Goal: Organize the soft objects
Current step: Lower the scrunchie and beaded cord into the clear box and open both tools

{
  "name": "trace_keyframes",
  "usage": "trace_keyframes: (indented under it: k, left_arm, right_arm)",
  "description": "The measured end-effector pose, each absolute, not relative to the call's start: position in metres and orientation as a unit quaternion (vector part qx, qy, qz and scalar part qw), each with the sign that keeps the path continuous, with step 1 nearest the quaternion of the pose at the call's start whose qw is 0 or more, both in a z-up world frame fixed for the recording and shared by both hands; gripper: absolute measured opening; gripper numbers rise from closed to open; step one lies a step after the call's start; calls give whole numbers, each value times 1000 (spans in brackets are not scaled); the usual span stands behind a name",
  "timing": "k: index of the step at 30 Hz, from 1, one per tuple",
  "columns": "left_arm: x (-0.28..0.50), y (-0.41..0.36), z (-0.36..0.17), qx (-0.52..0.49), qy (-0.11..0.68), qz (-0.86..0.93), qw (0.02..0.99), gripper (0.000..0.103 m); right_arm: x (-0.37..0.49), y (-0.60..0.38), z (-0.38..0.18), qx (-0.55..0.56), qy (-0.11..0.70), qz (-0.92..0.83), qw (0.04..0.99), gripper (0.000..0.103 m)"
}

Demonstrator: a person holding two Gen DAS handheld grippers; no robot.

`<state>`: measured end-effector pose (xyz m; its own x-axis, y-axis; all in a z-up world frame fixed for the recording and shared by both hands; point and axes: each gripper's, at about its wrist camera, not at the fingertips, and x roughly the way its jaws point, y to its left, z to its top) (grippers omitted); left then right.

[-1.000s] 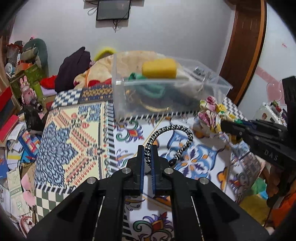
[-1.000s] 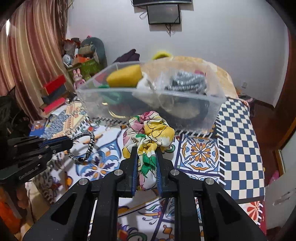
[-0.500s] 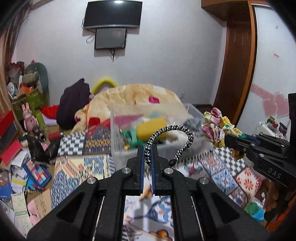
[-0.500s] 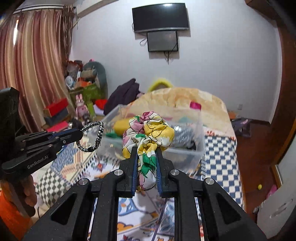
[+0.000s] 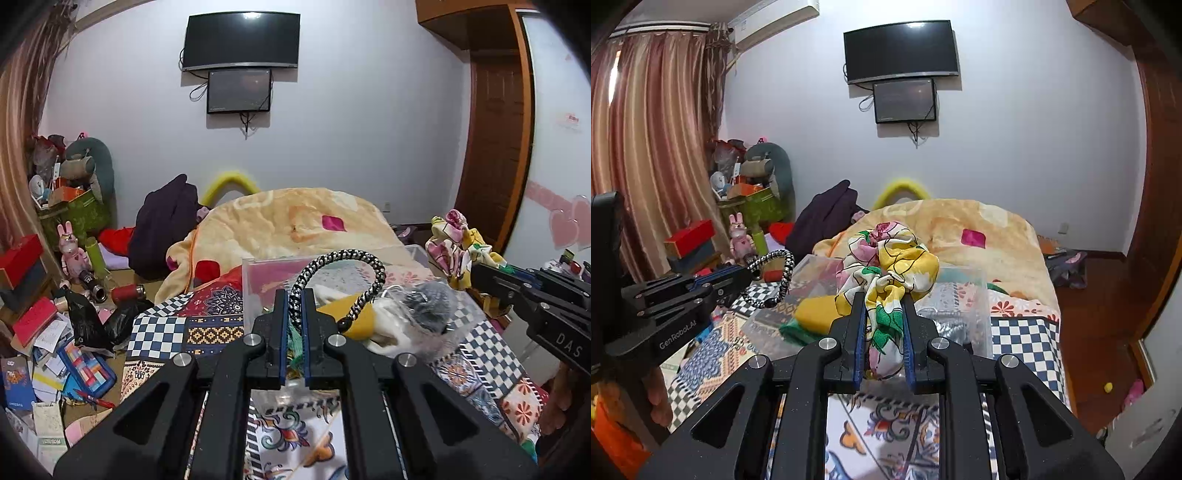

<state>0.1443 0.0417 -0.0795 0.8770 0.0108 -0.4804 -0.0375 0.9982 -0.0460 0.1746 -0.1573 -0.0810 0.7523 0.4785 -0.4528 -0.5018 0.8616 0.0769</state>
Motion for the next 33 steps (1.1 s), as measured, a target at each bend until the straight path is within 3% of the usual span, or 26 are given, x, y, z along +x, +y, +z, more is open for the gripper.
trace_keyframes:
  k: [19,25,29,33]
  left_arm:
    - [175,47,-122,-42,317,6,947,6]
    - [169,42,-119,-34,320,-3,947,8]
    - [161,39,-109,-35,311,-11,950,10]
    - [149,37,-92,-35,292,-17,955,11]
  right_arm:
    - [212,-127,-127,-49,317,254,912,19]
    - [210,-132,-122,-52,318,256,911,33]
    - [205,-137,-115,-49,311,255,914,50]
    - [197,-145,-103,-42,295,255,920,53]
